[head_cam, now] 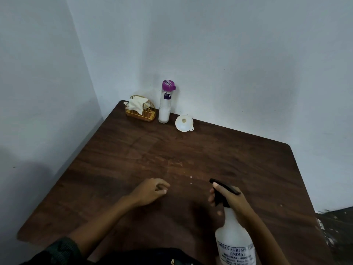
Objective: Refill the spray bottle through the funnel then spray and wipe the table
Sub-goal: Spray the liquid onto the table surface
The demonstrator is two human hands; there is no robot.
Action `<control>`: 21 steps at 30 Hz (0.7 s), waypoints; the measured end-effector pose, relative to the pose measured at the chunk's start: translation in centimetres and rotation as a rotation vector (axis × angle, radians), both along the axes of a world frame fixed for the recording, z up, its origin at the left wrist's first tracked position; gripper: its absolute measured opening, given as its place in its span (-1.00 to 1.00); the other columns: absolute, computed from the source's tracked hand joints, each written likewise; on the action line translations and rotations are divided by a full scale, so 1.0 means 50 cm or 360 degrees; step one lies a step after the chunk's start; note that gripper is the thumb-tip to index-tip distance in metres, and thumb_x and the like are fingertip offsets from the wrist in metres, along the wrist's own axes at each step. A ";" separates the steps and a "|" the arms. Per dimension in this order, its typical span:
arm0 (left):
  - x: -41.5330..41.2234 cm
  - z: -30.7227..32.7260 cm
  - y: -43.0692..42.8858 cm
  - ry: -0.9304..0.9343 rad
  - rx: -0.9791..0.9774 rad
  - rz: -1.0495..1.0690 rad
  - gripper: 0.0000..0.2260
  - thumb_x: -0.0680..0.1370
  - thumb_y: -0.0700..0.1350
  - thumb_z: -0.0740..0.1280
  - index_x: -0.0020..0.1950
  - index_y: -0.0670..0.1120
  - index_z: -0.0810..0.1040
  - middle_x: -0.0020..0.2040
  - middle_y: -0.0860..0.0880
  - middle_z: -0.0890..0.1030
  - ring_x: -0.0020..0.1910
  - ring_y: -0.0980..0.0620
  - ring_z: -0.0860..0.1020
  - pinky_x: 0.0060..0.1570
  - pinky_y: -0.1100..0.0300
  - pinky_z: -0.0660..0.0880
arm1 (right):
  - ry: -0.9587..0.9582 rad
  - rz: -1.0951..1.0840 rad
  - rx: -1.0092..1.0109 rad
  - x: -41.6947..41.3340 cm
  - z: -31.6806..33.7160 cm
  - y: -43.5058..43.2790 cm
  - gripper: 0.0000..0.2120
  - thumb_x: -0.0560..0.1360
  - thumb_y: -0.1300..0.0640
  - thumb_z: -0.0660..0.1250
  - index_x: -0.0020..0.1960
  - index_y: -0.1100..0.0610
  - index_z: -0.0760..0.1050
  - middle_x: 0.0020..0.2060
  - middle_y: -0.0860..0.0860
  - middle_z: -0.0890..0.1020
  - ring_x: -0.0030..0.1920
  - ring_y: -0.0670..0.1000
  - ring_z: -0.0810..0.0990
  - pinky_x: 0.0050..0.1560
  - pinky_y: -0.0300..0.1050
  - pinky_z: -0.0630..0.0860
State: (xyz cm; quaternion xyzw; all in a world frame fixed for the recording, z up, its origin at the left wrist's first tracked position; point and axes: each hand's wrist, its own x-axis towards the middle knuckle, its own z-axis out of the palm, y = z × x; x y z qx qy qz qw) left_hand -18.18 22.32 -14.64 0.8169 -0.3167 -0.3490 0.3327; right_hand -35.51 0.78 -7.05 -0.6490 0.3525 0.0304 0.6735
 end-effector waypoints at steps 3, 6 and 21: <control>0.010 0.002 0.001 -0.0095 -0.0012 0.0074 -0.80 0.53 -0.10 0.33 0.14 0.00 0.59 -0.04 0.07 0.62 0.00 0.16 0.58 0.09 0.25 0.48 | -0.0045 0.0159 0.0073 0.001 0.013 -0.001 -0.73 0.53 0.09 0.28 0.01 0.32 0.56 -0.13 0.27 0.67 -0.16 0.14 0.65 -0.37 -0.09 0.54; 0.016 0.001 0.001 -0.0114 -0.0006 0.0096 -0.81 0.53 -0.11 0.32 0.13 -0.02 0.60 -0.04 0.06 0.62 -0.01 0.17 0.56 0.01 0.33 0.44 | -0.0024 0.0179 -0.0104 0.014 0.004 0.014 -0.73 0.52 0.10 0.32 -0.08 0.35 0.56 -0.30 0.26 0.65 -0.32 0.11 0.62 -0.43 -0.16 0.49; 0.019 0.008 -0.016 -0.0153 -0.0082 0.0116 -0.83 0.53 -0.13 0.32 0.10 -0.03 0.61 0.01 0.03 0.65 0.03 0.15 0.58 0.09 0.28 0.47 | -0.0112 -0.0124 -0.0310 0.023 -0.015 0.011 -0.76 0.49 0.17 0.36 -0.22 0.36 0.57 -0.47 0.19 0.55 -0.44 0.10 0.52 -0.47 -0.16 0.45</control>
